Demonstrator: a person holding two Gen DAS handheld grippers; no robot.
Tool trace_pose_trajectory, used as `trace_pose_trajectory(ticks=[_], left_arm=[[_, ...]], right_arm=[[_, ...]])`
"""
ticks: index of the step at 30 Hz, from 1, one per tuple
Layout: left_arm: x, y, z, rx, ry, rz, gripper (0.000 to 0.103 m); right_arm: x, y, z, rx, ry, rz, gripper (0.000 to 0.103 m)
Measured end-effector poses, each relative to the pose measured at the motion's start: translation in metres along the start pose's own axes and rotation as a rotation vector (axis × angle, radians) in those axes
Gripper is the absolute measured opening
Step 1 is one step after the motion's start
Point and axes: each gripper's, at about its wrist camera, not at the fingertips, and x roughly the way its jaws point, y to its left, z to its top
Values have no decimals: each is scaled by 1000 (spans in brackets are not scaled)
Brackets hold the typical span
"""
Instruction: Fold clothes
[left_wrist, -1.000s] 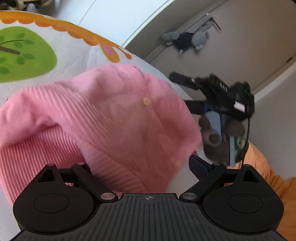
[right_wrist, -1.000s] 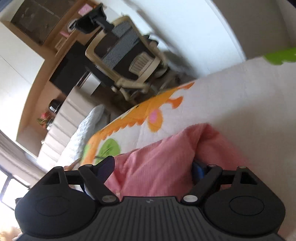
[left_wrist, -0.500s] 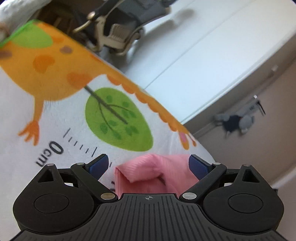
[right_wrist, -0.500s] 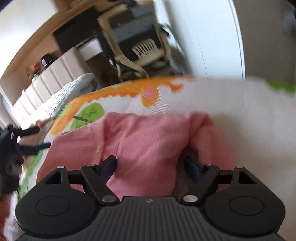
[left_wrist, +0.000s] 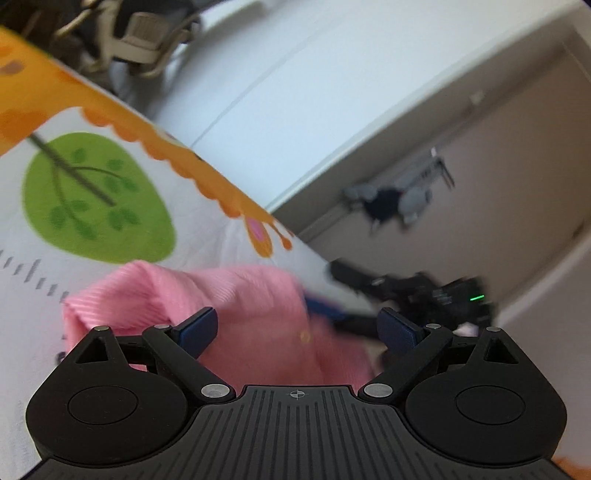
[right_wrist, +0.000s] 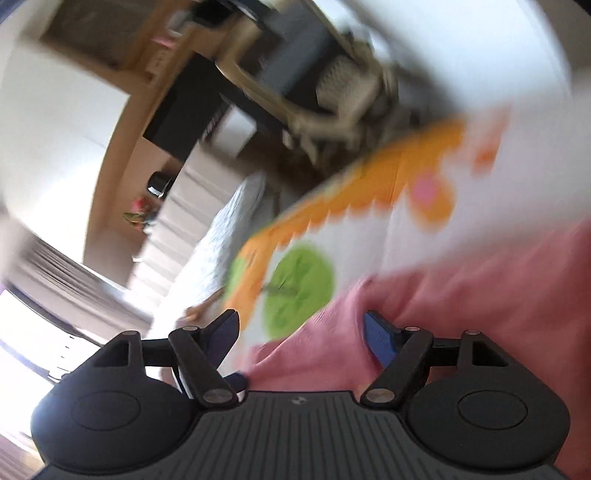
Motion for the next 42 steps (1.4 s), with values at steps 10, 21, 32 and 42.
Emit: trace_pose_trajectory(ticks=[10,21,32,42], left_arm=[[-14,-6,16,38,-77,3,97],[43,-36,15,36,9,-77,97],[-1,-13,11,26,-61,-40,99],[53,8,-4,33,50,123,100]], right_arm=[[-53,17,5,-47,-77,93,84],[-26,-15,30,93,-86,50,84],[-52,7,9,-115,-139,-62,86],[-81,9,-108,-536,-143,-592,89]])
